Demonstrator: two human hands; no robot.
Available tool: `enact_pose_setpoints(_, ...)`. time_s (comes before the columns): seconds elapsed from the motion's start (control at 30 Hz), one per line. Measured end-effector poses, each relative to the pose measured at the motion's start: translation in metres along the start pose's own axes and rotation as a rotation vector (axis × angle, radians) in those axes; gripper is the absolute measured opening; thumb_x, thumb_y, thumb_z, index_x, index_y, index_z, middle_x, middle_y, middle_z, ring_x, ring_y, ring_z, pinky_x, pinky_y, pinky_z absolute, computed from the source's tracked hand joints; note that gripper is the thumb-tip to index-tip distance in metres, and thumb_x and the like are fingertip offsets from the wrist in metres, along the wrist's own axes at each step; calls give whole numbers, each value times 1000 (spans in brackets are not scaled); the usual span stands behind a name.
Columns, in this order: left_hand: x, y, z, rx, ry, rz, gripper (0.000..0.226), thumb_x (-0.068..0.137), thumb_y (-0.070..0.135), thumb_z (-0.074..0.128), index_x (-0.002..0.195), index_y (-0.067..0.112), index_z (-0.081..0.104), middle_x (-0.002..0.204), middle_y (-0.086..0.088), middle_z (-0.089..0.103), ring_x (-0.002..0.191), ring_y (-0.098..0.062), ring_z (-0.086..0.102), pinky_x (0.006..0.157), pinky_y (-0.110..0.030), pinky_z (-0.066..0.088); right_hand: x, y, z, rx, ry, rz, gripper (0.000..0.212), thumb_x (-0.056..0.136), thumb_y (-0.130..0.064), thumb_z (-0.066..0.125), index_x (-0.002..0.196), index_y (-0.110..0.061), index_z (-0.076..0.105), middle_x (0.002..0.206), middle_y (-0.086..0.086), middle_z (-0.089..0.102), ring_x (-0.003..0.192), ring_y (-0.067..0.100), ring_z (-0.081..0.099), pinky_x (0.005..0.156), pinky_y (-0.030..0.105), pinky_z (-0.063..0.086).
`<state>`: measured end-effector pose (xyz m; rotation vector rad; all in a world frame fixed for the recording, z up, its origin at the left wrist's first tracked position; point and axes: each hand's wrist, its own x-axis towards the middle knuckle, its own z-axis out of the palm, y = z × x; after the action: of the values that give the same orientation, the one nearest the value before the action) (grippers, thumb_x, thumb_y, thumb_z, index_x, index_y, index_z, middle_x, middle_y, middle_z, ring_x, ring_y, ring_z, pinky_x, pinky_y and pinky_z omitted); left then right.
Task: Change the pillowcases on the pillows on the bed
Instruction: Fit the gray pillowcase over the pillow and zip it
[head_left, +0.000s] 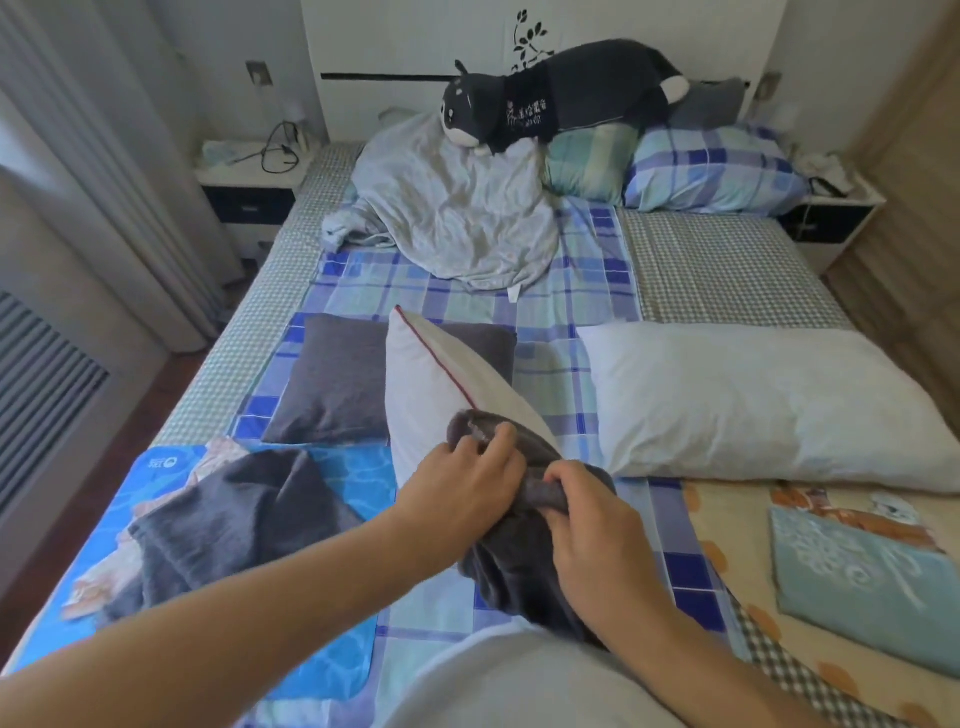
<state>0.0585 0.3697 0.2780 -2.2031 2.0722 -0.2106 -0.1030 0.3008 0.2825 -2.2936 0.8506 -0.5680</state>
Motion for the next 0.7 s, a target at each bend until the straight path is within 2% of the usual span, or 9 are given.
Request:
enact_pose_setpoints(0.07, 0, -7, 3, 58, -64, 63, 48, 97, 19, 59, 139, 5, 41, 143, -21, 38, 103, -36, 58, 82, -44, 51, 0, -1, 4, -2, 49, -42, 9, 99, -18, 57, 98, -27, 55, 83, -15, 56, 79, 7, 56, 66, 15, 47)
enact_pose_setpoints(0.1, 3, -11, 1, 93, -79, 49, 45, 97, 20, 59, 138, 7, 46, 140, -18, 39, 107, -36, 54, 85, -45, 50, 1, -1, 6, -4, 67, -72, 11, 98, -16, 58, 99, -26, 56, 85, -12, 59, 81, 8, 55, 68, 18, 50)
enact_pose_setpoints(0.17, 15, -19, -6, 150, -92, -42, 37, 96, 23, 63, 130, 9, 56, 133, -13, 43, 109, -33, 50, 82, -41, 47, 4, -1, 10, -23, 95, -139, 15, 97, -14, 62, 106, -26, 60, 92, -9, 63, 87, 7, 57, 75, 19, 54)
enact_pose_setpoints(0.27, 38, -29, -18, 16, -132, -300, 21, 98, 15, 57, 119, 9, 60, 128, -12, 44, 105, -30, 55, 71, -37, 39, 12, 3, 11, -64, 126, -228, 22, 96, -13, 58, 116, -18, 66, 100, -3, 66, 90, 11, 62, 86, 19, 52)
enact_pose_setpoints(0.43, 65, -65, -7, -240, -16, -611, 21, 98, 17, 48, 105, 8, 65, 113, -13, 59, 96, -34, 61, 70, -39, 42, 18, 19, 6, -153, 76, -178, 37, 87, 1, 69, 117, -20, 64, 103, -1, 63, 89, 21, 65, 78, 36, 60)
enact_pose_setpoints(0.5, 67, -92, -3, -270, 51, -686, 20, 94, 16, 52, 98, 4, 67, 111, -15, 58, 92, -36, 61, 67, -39, 43, 15, 19, 0, -150, 100, -193, 35, 87, 4, 68, 114, -18, 66, 102, -1, 65, 88, 20, 66, 79, 34, 60)
enact_pose_setpoints(0.57, 65, -118, -4, -262, 103, -715, 18, 91, 14, 55, 92, 1, 67, 112, -18, 56, 86, -39, 60, 63, -39, 39, 11, 17, -13, -124, 169, -236, 26, 90, 1, 64, 110, -15, 69, 100, -1, 67, 87, 17, 66, 82, 24, 58)
enact_pose_setpoints(0.63, 57, -142, -3, -262, 151, -754, 19, 89, 15, 57, 91, 0, 68, 108, -19, 54, 84, -42, 59, 63, -40, 35, 12, 17, -30, -67, 261, -239, 21, 93, -6, 55, 105, -13, 71, 95, -2, 66, 84, 11, 62, 81, 12, 50)
enact_pose_setpoints(0.7, 53, -161, -6, -303, 204, -814, 22, 87, 17, 57, 93, 1, 71, 97, -13, 47, 79, -38, 55, 64, -39, 36, 18, 21, -47, -11, 345, -194, 19, 89, -4, 56, 99, -10, 72, 90, -3, 64, 82, 6, 58, 81, 5, 41)
